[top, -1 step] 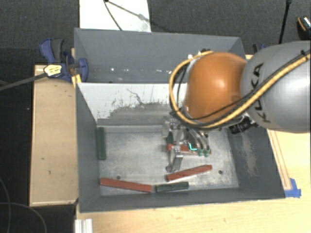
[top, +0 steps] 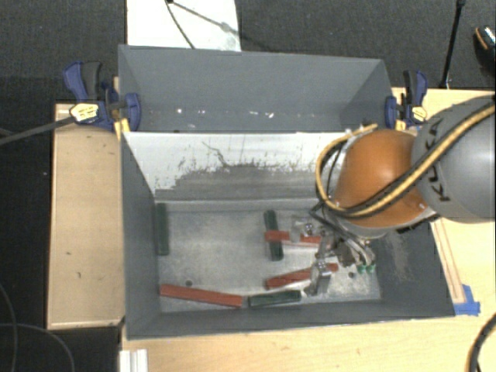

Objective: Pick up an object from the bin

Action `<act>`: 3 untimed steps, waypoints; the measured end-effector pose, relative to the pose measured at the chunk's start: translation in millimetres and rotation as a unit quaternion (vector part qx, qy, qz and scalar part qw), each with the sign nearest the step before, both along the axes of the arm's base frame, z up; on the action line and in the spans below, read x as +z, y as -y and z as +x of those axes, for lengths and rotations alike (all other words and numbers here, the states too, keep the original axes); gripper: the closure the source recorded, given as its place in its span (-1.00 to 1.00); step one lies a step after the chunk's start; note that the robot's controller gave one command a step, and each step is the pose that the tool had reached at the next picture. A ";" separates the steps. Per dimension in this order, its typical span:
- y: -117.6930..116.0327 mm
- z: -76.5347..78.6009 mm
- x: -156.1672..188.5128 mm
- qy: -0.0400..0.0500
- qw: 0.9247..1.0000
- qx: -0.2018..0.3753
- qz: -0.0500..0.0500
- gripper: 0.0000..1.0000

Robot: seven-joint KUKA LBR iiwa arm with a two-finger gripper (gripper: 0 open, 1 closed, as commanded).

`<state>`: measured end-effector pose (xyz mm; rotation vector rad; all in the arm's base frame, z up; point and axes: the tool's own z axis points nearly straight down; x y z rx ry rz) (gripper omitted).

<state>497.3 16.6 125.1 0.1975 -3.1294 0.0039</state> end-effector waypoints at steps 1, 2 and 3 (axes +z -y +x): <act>48.8 -19.5 -55.5 0.006 1.000 -0.018 0.002 -1.00; 46.6 -20.3 -54.8 0.005 1.000 -0.018 0.002 1.00; 46.6 -17.3 -53.1 0.009 1.000 -0.019 0.002 -1.00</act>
Offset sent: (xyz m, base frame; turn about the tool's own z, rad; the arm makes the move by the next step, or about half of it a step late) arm -0.0210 -0.0467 -0.0551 0.0283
